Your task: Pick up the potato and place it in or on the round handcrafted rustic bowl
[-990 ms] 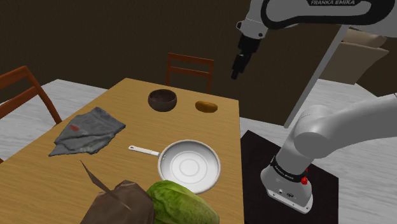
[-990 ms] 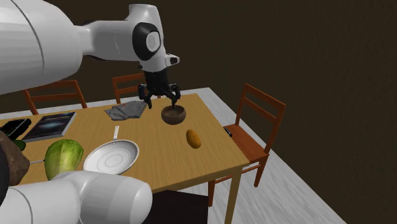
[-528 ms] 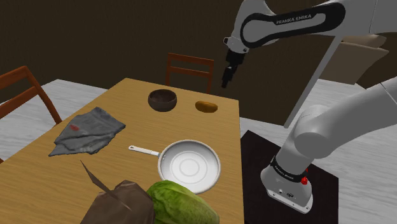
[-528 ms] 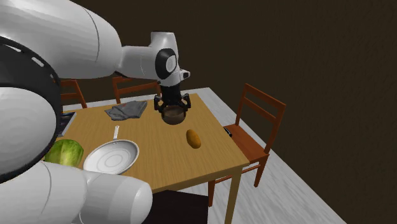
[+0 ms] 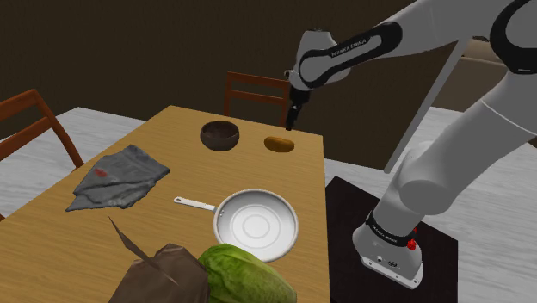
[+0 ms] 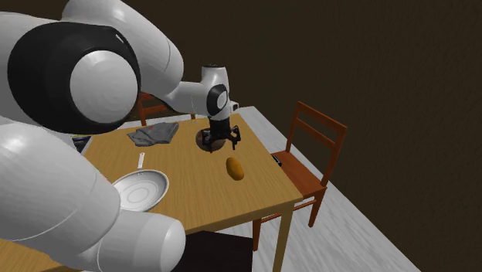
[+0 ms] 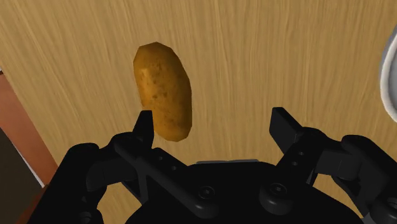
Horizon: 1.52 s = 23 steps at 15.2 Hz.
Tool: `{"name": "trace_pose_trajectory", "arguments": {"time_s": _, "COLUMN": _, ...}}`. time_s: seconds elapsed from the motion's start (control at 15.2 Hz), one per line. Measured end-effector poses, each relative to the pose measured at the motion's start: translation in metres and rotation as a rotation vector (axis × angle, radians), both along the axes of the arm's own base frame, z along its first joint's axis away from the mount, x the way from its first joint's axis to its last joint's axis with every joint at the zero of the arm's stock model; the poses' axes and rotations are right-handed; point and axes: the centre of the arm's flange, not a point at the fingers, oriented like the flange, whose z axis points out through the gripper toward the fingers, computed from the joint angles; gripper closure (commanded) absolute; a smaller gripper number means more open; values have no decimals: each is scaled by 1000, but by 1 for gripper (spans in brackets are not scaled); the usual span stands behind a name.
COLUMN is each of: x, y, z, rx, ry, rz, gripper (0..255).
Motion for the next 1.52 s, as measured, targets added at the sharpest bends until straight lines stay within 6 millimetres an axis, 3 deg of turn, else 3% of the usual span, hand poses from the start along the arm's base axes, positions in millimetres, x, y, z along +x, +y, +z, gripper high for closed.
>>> {"name": "trace_pose_trajectory", "arguments": {"time_s": 0.66, "x": 80, "y": -20, "z": -99, "rx": -18, "ry": 14, "rz": 127, "gripper": 0}}
{"name": "trace_pose_trajectory", "arguments": {"time_s": 1.12, "x": 89, "y": -22, "z": -141, "rx": -19, "ry": 15, "rz": 138, "gripper": 0}}
{"name": "trace_pose_trajectory", "arguments": {"time_s": 1.52, "x": 88, "y": -22, "z": -146, "rx": -19, "ry": 15, "rz": 138, "gripper": 0}}
